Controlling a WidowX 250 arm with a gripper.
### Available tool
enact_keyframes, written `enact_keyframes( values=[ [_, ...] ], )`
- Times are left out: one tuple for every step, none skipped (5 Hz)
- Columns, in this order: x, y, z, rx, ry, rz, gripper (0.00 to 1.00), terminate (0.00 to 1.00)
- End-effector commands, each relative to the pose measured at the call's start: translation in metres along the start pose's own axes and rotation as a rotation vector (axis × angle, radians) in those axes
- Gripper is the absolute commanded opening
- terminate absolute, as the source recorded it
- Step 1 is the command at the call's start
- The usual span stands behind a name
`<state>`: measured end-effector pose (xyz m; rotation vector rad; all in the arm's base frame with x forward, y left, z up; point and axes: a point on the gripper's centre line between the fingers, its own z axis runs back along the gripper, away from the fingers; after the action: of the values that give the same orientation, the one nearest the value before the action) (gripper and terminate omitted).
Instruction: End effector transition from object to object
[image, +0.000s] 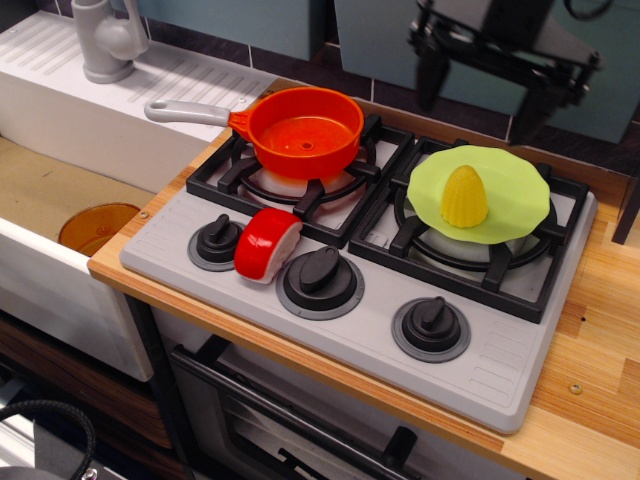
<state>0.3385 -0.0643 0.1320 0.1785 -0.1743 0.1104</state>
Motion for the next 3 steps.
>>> enact_keyframes(
  values=[
    [-0.012, 0.046, 0.005, -0.055, -0.103, -0.016, 1.00, 0.00],
    [-0.012, 0.062, -0.008, -0.065, -0.157, -0.039, 1.00, 0.00],
    [-0.014, 0.070, -0.017, -0.062, -0.171, -0.046, 1.00, 0.00]
  ],
)
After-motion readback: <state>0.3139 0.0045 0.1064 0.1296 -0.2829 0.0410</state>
